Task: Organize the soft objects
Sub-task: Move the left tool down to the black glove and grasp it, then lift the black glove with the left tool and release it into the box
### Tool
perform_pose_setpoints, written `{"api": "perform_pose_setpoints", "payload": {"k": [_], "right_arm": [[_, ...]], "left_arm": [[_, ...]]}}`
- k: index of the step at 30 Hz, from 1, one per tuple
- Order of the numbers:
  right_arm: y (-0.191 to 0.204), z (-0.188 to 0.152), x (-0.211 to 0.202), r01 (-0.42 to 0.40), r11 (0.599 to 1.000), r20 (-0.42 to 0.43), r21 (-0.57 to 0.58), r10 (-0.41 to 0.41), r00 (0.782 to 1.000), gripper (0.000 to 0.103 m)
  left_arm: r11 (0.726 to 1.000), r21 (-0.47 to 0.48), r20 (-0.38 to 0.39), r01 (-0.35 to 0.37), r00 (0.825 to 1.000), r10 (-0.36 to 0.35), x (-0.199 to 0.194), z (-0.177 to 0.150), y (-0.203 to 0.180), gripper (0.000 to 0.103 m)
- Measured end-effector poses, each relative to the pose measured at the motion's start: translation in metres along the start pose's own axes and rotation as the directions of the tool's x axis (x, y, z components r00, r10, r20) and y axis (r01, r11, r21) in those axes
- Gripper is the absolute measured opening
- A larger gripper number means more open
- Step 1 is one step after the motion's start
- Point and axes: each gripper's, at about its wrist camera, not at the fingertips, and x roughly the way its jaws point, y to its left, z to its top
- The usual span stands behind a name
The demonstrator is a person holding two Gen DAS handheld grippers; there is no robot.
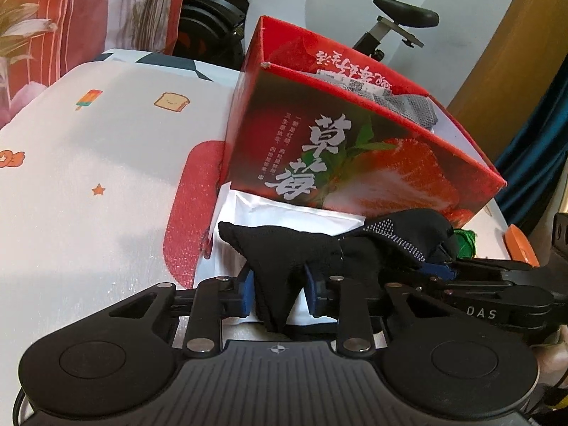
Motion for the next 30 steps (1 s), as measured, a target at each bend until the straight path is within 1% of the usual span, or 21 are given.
{"api": "perform_pose_setpoints", "payload": {"k": [2, 6, 9, 10, 14, 20, 24, 30], "right_arm": [[0.002, -0.001, -0.001, -0.005, 1.000, 0.000, -0.007, 0.005, 1.000, 0.024], [0.002, -0.004, -0.003, -0.007, 1.000, 0.008, 0.004, 0.007, 1.000, 0.022], [0.000, -0.006, -0.005, -0.011, 1.000, 0.013, 0.019, 0.011, 1.000, 0.019], [0.000, -0.006, -0.006, -0.012, 1.000, 0.015, 0.020, 0.011, 1.000, 0.018], [0.001, -0.005, -0.010, -0.017, 1.000, 0.031, 0.012, 0.017, 0.999, 0.014], [0.003, -0.002, -0.016, -0.018, 1.000, 0.052, 0.006, 0.018, 0.998, 0.012], [0.008, 0.003, -0.026, -0.020, 1.000, 0.081, -0.022, 0.021, 0.996, 0.011], [0.019, 0.021, -0.052, -0.030, 0.996, 0.164, -0.079, 0.042, 0.985, 0.011]], "left_arm": [[1.000, 0.003, -0.007, -0.005, 1.000, 0.005, 0.001, -0.001, 0.001, 0.029], [1.000, -0.002, -0.017, -0.011, 1.000, 0.011, 0.002, -0.005, 0.003, 0.028], [1.000, 0.006, -0.029, -0.026, 0.999, 0.026, 0.004, -0.008, 0.002, 0.020], [0.999, 0.010, -0.031, -0.035, 0.999, 0.035, 0.004, -0.009, 0.002, 0.019], [0.999, -0.002, -0.027, -0.036, 0.999, 0.036, 0.002, -0.009, 0.004, 0.018], [1.000, -0.001, -0.017, -0.026, 1.000, 0.026, -0.002, -0.009, 0.001, 0.017], [1.000, 0.015, 0.011, -0.021, 1.000, 0.021, -0.011, -0.007, -0.003, 0.016], [0.999, 0.050, 0.103, -0.006, 0.995, 0.001, -0.039, 0.005, -0.009, 0.016]]}}
